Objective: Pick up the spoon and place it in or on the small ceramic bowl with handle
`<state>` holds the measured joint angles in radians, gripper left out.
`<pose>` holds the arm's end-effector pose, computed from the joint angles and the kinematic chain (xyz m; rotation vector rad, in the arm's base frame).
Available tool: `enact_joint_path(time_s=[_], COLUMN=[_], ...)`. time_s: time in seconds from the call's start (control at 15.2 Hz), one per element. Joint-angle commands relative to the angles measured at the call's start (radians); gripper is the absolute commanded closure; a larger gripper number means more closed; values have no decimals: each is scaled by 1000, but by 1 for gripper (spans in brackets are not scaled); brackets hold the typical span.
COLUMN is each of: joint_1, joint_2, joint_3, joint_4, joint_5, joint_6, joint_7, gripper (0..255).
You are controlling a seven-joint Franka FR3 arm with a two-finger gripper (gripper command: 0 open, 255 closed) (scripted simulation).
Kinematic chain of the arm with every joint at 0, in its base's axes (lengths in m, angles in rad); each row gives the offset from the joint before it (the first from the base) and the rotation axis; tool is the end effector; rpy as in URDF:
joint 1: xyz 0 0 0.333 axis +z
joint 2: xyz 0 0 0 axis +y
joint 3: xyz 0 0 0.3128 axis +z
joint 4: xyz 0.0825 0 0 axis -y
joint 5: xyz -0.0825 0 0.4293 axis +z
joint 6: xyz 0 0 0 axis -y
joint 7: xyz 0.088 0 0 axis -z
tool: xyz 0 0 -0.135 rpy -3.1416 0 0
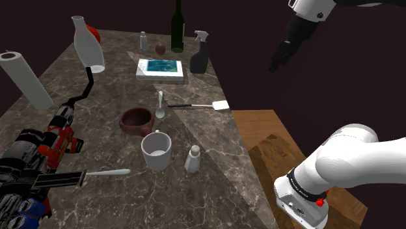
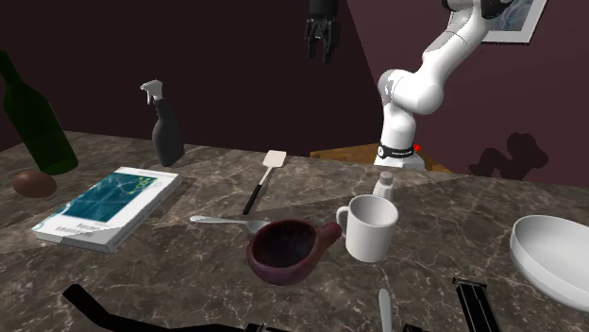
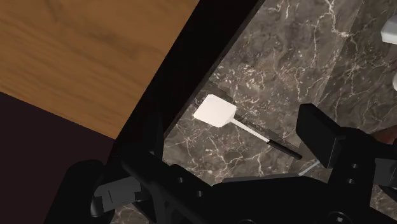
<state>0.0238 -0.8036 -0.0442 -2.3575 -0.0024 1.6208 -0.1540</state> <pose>0.3568 -0.0103 0.5701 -3.1075 -0.2274 -0.1068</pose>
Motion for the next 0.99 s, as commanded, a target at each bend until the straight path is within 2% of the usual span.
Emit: enact_joint_path(time_s=[0.0,0.46,0.92], joint_1=[0,14,22], joint_2=[0,170,392], joint_3=[0,114,212], joint_4=[0,5,79], joint_5=[0,96,158], joint_6=[0,139,271], joint_7=[0,203,392], gripper=[0,0,0])
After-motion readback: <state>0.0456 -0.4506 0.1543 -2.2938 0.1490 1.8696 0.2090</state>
